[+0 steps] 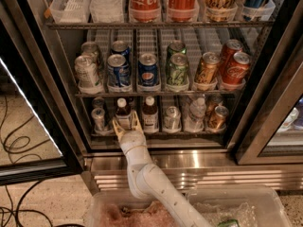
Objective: Pick blue plastic bottle from bottom shelf of fridge
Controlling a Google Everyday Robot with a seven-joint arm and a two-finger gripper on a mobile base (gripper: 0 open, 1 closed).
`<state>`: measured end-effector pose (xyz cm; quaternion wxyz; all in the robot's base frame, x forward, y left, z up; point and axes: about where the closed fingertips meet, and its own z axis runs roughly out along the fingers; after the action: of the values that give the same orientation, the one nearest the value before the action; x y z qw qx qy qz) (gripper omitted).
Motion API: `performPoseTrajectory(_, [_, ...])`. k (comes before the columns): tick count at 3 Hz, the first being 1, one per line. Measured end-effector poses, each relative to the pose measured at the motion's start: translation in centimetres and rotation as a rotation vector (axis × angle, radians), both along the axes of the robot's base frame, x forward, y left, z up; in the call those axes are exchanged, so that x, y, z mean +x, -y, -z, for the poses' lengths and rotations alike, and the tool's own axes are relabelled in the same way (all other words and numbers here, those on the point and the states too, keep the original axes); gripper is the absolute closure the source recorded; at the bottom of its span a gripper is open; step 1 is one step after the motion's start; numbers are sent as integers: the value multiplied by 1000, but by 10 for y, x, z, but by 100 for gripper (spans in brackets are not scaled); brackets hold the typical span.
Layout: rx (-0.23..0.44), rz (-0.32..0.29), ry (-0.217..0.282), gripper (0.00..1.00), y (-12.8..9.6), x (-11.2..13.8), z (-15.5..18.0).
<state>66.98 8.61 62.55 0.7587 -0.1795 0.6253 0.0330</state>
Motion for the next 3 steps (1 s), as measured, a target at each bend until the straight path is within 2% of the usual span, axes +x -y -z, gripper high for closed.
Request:
performPoseTrajectory(2, [0, 0, 0, 99, 0, 0, 0])
performPoseTrajectory(3, [29, -2, -8, 100, 0, -2, -3])
